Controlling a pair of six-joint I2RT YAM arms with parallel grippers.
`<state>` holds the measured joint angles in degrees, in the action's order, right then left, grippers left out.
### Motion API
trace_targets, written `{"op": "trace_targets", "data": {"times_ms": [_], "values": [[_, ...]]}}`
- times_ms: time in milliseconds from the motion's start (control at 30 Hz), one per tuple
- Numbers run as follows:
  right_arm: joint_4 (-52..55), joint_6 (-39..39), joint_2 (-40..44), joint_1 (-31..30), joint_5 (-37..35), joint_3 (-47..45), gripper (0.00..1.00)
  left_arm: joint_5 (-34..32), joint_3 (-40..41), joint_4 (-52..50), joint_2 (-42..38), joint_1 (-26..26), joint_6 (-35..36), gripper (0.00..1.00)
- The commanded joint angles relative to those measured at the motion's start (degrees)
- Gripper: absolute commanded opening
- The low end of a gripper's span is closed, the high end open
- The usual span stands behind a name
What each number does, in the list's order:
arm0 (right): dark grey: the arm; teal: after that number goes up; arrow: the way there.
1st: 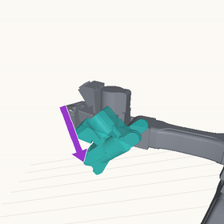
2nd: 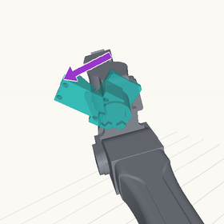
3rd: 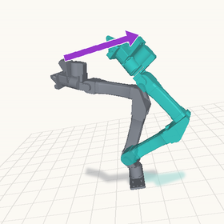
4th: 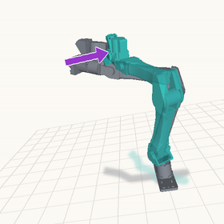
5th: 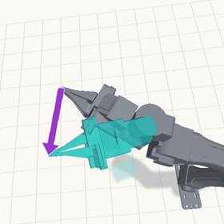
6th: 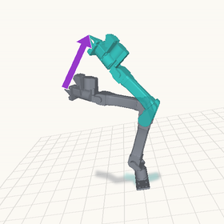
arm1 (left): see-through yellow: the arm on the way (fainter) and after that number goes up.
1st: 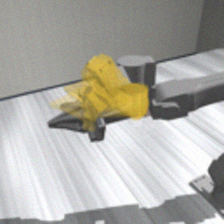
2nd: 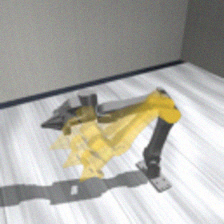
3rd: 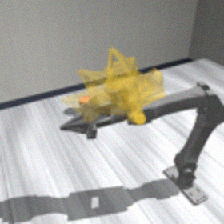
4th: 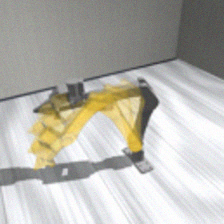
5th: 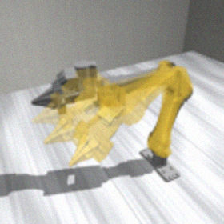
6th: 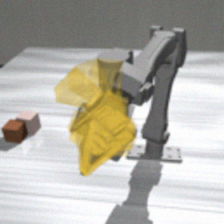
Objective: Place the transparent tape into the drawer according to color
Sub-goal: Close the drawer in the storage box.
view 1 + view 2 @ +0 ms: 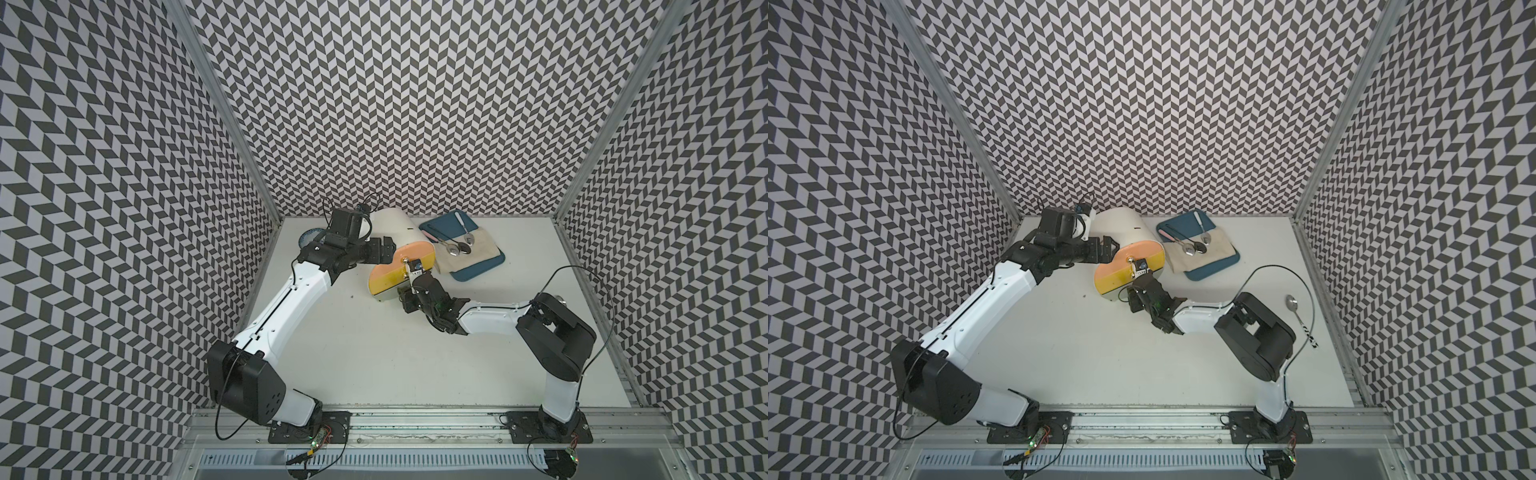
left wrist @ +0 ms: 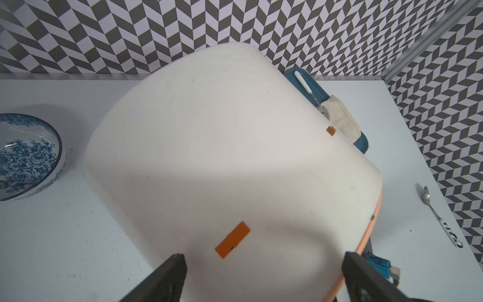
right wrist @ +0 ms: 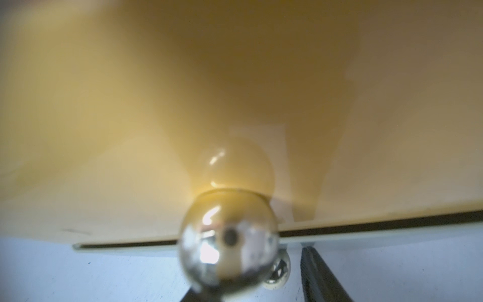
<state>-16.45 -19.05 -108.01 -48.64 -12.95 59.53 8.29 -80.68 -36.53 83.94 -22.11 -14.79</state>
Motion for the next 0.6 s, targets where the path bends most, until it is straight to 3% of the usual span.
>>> {"op": "trace_targets", "data": {"times_ms": [0, 267, 567], "values": [[-5.69, -1.55, -0.88, -0.22, -2.12, 1.34, 0.47, 1.03, 0.22, -3.46, -0.01, -0.3, 1.51, 0.97], [-9.95, -5.68, -1.94, -0.05, -1.51, 0.24, 0.46, 1.6, 0.44, -3.54, -0.18, -0.3, 1.57, 0.97], [-7.42, -5.96, -0.05, -0.04, -2.09, -0.49, 0.46, 1.34, 0.87, -3.04, -0.59, -0.3, 1.52, 0.97]]}}
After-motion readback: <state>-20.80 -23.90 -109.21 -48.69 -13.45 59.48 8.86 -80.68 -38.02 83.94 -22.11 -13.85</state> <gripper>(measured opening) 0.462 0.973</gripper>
